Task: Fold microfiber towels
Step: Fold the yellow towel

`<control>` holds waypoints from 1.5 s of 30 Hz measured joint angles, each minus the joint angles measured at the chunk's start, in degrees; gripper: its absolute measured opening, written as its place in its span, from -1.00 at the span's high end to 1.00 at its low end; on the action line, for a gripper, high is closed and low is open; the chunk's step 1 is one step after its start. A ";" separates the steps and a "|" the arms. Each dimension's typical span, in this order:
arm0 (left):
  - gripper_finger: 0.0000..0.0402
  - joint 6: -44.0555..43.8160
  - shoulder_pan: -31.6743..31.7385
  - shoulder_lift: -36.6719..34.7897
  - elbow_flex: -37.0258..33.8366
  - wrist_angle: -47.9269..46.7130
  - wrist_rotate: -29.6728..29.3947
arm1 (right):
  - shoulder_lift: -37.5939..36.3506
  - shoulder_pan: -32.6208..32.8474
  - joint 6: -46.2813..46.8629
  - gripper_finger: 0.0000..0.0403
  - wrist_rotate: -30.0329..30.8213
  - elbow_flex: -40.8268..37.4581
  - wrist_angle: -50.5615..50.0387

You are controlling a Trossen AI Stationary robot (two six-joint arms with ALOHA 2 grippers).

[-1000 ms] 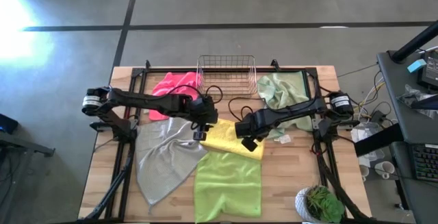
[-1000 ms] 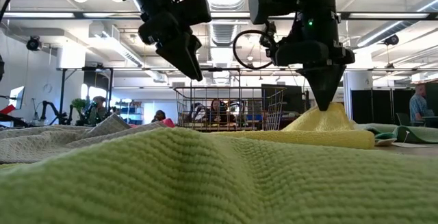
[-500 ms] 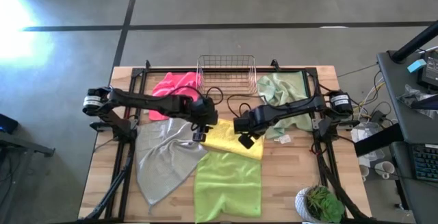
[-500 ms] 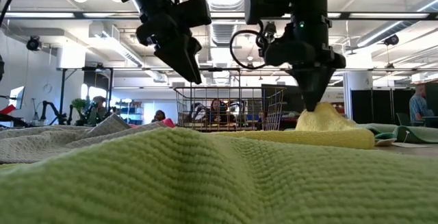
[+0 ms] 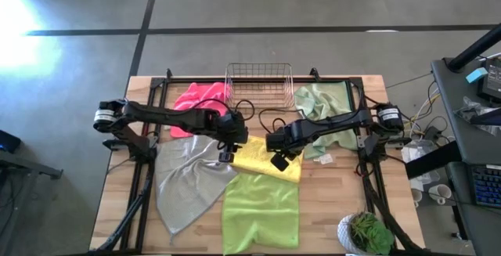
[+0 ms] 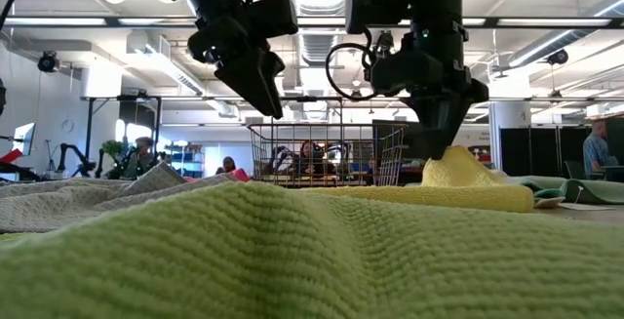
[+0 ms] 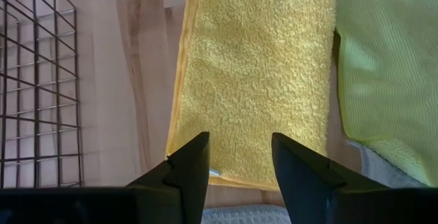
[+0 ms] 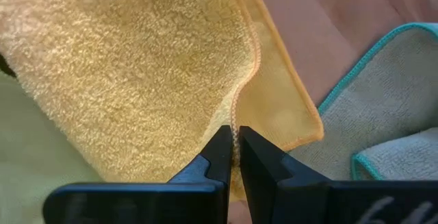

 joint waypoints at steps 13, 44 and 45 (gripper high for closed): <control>0.29 0.02 0.02 0.02 0.00 1.21 -0.04 | 0.07 0.01 2.08 0.89 0.08 -0.06 -2.24; 0.29 0.17 0.11 0.28 -0.11 33.57 -0.42 | -0.04 -0.07 3.56 0.89 1.16 1.12 -1.45; 0.29 0.12 0.11 0.47 -0.11 33.57 -0.43 | -0.04 -0.07 3.50 0.89 1.45 1.10 -1.45</control>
